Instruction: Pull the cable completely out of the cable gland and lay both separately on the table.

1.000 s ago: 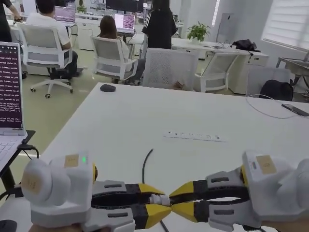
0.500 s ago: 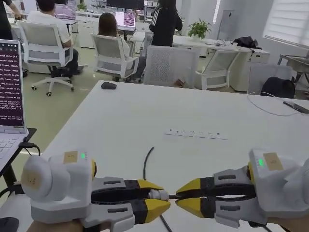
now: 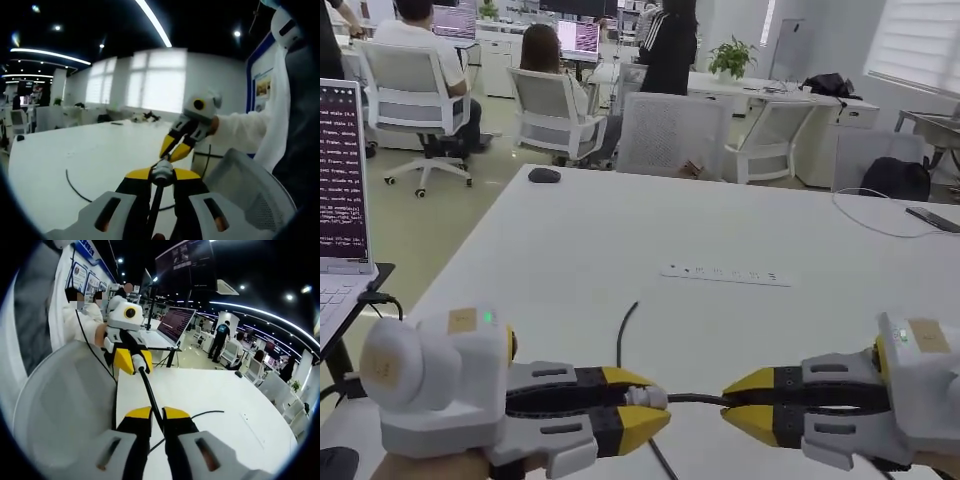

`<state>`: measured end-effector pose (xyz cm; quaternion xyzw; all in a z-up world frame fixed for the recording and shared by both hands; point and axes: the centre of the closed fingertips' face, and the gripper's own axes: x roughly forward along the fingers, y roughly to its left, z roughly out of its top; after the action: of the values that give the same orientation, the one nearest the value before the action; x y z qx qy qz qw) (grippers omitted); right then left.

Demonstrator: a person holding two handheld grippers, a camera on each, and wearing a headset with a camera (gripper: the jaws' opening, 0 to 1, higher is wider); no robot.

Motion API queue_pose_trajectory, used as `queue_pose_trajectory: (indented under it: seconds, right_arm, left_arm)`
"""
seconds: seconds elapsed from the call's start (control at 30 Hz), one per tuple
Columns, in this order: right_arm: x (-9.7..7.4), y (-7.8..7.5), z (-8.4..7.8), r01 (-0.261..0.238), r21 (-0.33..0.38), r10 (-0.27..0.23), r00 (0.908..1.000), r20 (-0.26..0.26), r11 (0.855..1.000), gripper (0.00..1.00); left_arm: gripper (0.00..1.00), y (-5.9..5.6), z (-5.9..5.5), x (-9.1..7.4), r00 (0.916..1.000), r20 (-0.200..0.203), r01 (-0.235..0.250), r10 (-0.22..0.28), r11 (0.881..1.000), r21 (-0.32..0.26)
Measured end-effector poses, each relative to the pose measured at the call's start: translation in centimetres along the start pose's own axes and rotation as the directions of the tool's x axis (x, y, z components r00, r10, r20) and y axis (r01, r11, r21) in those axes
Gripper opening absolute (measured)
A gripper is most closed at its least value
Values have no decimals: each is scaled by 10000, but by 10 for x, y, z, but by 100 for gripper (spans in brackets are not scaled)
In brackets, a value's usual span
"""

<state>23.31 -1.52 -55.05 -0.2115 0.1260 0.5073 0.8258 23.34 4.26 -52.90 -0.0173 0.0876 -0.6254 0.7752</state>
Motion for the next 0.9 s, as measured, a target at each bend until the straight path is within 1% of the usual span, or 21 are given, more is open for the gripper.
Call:
queue_pose_trajectory:
  seconds: [0.07, 0.17, 0.37, 0.43, 0.5, 0.6, 0.67, 0.73, 0.8, 0.9]
  right_arm:
    - [-4, -2, -3, 115, 97, -114, 9999, -44, 9999, 7]
    - [-7, -2, -3, 190, 256, -191, 9998, 31, 9995, 8]
    - [-5, 1, -6, 164, 371, -161, 9999, -63, 9992, 8]
    - [-3, 2, -7, 150, 433, -148, 9999, -56, 9989, 7]
    - [-2, 2, -7, 129, 477, -126, 9999, -59, 9988, 7]
    - [1, 4, -9, 51, 504, -44, 9999, -139, 9987, 7]
    - [4, 6, -13, -72, 385, 86, 9993, -365, 9992, 7]
    - [6, 9, -16, -200, 236, 213, 9982, -565, 9995, 7]
    - [7, 11, -16, -291, 192, 301, 9981, -536, 9994, 7]
    - [9, 10, -10, -256, 184, 262, 9991, -345, 9995, 8]
  left_arm:
    - [17, 1, 0, -1, 10000, 29, -30, 30, 10000, 17]
    - [17, 0, 2, -1, 9999, 123, 0, 0, 10000, -42]
    - [16, 0, 0, -2, 10000, 34, -7, 7, 10000, -51]
    - [16, 0, 1, -2, 10000, 77, -17, 18, 10000, -87]
    - [16, 2, 1, -3, 9999, 28, -126, 126, 9999, 35]
    - [16, 2, 1, -3, 9998, -70, -163, 166, 9992, 361]
    - [16, -1, 0, -2, 9999, -141, -68, 73, 9993, 359]
    - [16, -3, 1, -2, 9999, -113, 37, -33, 9992, 391]
    - [16, -5, 1, 0, 9998, -144, 114, -108, 9989, 449]
    - [16, -6, -2, 1, 9994, -300, 169, -155, 9988, 464]
